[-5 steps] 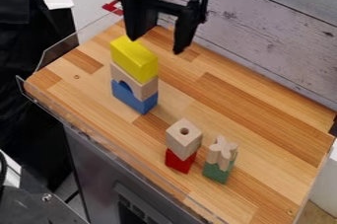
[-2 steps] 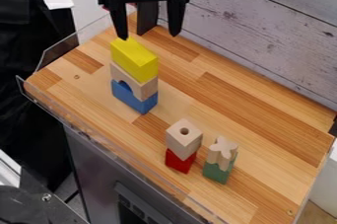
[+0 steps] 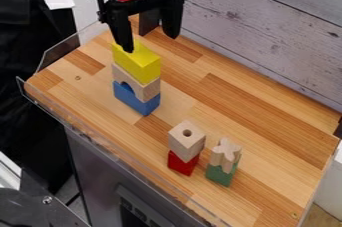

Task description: Pick the rectangular cube and put it on the plus and cube

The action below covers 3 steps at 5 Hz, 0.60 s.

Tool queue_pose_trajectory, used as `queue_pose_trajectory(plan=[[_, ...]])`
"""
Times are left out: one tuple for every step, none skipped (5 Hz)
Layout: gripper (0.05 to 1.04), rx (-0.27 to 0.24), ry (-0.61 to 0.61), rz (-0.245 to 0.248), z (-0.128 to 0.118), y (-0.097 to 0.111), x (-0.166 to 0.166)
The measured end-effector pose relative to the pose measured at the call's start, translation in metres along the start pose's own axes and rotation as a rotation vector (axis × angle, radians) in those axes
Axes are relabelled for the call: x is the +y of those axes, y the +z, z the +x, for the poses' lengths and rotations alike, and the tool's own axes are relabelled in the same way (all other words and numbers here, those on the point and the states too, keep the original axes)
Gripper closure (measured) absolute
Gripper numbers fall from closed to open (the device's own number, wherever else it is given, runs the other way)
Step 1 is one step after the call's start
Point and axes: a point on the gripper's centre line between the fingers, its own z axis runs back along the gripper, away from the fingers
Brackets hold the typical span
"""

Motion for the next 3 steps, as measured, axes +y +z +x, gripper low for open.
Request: queue_pose_trajectory(plan=[[0.083,0.009,0.018,0.021,0.005,-0.003,0.005],[0.083,0.025,0.013,0.046,0.012,-0.011,0.007],[0.083,0.068,0.024,0.043,0.017,-0.027,0.002]])
